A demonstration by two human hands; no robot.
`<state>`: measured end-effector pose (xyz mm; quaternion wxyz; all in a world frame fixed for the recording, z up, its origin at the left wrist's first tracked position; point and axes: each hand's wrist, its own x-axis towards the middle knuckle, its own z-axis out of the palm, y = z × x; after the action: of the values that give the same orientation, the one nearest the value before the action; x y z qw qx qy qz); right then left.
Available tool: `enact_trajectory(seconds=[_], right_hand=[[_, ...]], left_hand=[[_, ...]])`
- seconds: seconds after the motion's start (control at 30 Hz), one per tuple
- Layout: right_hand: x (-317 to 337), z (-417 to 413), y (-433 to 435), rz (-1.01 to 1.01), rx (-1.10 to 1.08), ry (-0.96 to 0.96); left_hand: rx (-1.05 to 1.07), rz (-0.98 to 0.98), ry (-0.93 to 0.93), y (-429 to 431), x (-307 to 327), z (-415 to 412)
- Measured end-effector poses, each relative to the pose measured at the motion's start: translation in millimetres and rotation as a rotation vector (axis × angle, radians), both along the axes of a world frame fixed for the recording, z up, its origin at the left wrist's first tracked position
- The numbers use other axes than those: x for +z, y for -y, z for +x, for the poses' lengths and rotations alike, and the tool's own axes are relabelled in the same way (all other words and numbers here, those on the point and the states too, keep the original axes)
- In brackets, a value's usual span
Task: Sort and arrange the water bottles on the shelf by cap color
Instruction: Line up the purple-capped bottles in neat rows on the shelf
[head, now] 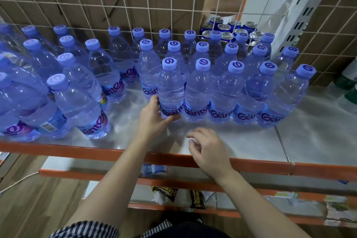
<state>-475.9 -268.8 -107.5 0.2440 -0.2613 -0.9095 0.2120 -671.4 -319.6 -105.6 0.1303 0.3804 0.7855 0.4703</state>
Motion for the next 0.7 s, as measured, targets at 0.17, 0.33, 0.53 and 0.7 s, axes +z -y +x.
enact_trajectory(seconds=[0.17, 0.33, 0.53, 0.7], right_hand=[[29.4, -36.7, 1.8, -0.042, 0.141, -0.171], [67.8, -87.3, 16.1, -0.051, 0.283, -0.305], [123.0, -164.3, 38.1, 0.077, 0.403, -0.356], [172.0, -245.3, 49.0, 0.191, 0.381, -0.356]], left_hand=[[-0.001, -0.085, -0.195, 32.5, 29.9, -9.1], [0.079, -0.005, -0.515, 76.0, 82.0, -26.7], [0.032, 0.107, -0.674, 123.1, 148.9, -81.4], [-0.137, 0.12, -0.778, 149.5, 199.9, -165.0]])
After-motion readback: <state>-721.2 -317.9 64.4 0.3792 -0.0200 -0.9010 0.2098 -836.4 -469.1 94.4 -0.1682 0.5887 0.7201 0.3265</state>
